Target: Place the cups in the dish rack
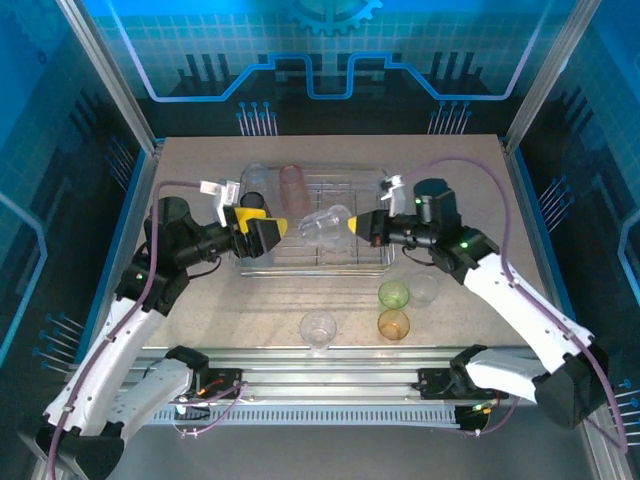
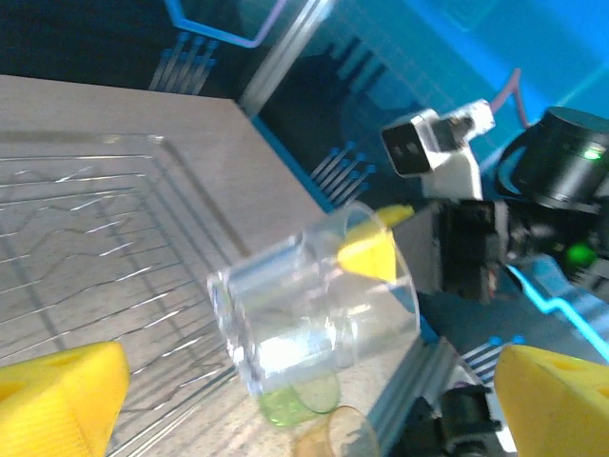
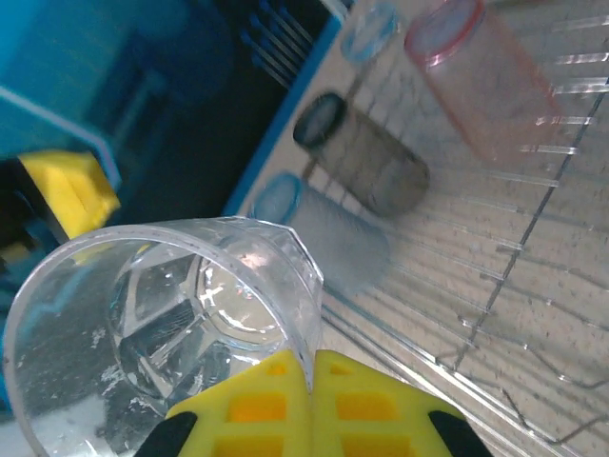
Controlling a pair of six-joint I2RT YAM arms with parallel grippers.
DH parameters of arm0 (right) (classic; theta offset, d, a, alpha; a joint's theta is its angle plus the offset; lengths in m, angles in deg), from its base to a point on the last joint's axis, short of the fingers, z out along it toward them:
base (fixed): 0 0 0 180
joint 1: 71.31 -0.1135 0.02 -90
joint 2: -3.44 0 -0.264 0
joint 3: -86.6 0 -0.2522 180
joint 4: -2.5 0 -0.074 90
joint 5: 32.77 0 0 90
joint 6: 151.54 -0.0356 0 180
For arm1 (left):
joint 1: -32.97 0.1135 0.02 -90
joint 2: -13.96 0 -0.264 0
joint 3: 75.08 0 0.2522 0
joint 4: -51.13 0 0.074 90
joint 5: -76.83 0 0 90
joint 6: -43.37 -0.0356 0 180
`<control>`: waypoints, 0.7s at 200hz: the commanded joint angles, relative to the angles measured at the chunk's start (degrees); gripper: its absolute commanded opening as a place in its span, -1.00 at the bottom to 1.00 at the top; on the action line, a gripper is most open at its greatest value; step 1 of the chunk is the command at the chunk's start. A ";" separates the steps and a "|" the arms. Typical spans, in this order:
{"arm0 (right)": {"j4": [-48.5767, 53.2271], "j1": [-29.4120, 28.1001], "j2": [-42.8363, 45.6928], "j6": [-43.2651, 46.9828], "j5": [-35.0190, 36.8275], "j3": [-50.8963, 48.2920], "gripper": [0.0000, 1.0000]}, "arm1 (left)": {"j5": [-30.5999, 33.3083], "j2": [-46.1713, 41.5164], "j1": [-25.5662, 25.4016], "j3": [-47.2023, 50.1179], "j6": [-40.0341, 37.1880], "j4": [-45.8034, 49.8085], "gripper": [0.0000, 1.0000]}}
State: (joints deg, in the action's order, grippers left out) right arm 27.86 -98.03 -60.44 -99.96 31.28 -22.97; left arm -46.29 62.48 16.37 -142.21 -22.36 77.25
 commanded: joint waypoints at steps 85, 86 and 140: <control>-25.10 7.11 4.17 -19.15 -15.06 -3.58 -1.00 | -14.29 7.42 -0.39 -0.13 8.73 -15.66 0.99; -25.20 7.07 4.14 -19.24 -15.08 -3.58 -1.00 | -14.27 7.40 -0.46 -0.19 8.71 -15.63 0.99; -26.46 4.80 2.06 -20.72 -15.00 -2.38 -1.00 | -14.64 8.81 -2.08 -1.03 8.38 -15.58 0.99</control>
State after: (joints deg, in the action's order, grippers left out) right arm 5.37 -91.84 -57.59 -118.82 17.46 -26.42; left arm -58.75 70.41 14.95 -142.14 -15.00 63.90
